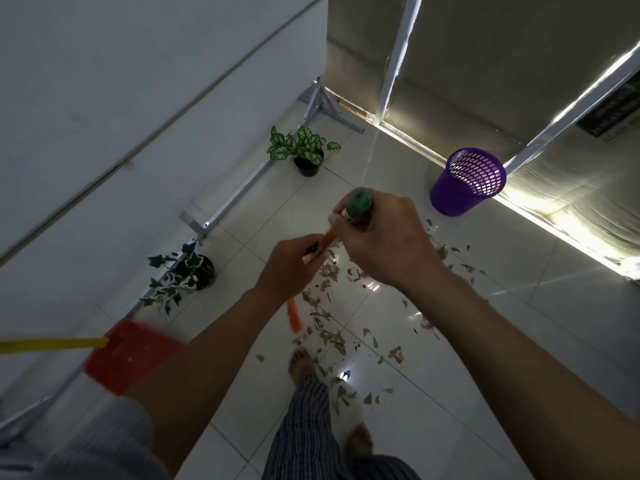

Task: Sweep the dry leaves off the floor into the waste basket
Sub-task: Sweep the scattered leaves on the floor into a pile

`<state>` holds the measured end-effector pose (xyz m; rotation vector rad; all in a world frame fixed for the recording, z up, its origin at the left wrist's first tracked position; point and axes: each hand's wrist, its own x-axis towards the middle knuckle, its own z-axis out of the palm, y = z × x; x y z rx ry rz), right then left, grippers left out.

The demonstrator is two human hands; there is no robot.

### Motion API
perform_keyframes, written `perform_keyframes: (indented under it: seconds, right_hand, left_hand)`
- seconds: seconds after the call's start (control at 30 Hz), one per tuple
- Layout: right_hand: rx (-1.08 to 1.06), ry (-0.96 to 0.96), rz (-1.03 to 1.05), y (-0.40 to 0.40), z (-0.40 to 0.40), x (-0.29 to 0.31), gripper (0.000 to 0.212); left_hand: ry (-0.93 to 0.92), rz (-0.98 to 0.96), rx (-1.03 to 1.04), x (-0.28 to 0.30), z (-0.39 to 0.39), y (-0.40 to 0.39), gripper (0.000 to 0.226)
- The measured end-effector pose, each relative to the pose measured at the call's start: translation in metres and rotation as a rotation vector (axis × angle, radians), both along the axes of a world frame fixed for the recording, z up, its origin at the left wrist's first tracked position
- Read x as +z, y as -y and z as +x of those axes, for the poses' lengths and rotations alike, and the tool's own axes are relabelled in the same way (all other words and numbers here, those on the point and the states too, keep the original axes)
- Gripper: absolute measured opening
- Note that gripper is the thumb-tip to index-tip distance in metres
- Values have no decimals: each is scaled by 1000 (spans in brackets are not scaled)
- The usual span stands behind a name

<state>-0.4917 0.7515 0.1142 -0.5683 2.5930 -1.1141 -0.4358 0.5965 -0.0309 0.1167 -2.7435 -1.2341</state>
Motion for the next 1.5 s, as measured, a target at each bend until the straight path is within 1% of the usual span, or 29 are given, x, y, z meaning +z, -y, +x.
perform_keyframes:
  seconds: [0.07,0.13,0.23,0.3,0.43,0.53,0.6,0.7,0.8,0.9,0.97,1.03,1.1,1.17,1.3,1.37,1.43,1.5]
  right_hand:
    - [7,0,-25,-6,6,4,10]
    - [-4,13,-73,-15,19,0,9]
    - [-13,84,-141,-30,51,-18,6]
    - [-16,156,-170,-41,77,-36,4]
    - [-16,296,-106,-58,127,-74,3]
    - [-13,360,-55,-69,152,-88,3]
    - [-11,348,-12,-76,160,-88,5]
    - [-5,293,7,-84,165,-76,7]
    - [35,165,14,-84,172,-59,7]
    - [103,46,2,-77,181,-43,8]
    - [91,17,-9,-70,185,-28,9]
    - [51,12,-37,-67,185,-15,12]
    - [18,20,-45,-67,185,-5,15]
    - [-9,91,-53,-72,182,-2,12]
    - [-57,245,-28,-85,184,-18,8]
    - [-64,293,-2,-92,193,-30,7]
    - [-37,326,40,-101,202,-44,8]
    - [6,320,85,-113,206,-52,12]
  left_hand:
    - [-2,-29,3,5,11,1,16]
    - [11,-50,15,4,32,-2,18]
    - [44,-82,32,-11,73,-9,20]
    - [99,-99,38,-28,103,-16,22]
    - [220,-88,98,-65,157,-40,23]
    - [259,-4,149,-83,181,-64,16]
    - [258,48,168,-82,184,-77,13]
    - [190,86,140,-71,176,-88,8]
    - [121,86,129,-51,168,-91,8]
    - [78,138,143,-28,166,-83,13]
    - [33,125,118,-13,169,-74,15]
    - [-2,86,88,-1,172,-64,12]
    - [-14,39,39,6,178,-56,12]
    - [-2,13,-31,5,188,-53,13]
    - [62,104,-58,-17,218,-65,18]
    - [116,140,-59,-32,234,-78,14]
    - [181,175,-54,-45,248,-95,11]
    - [247,220,-44,-55,253,-116,10]
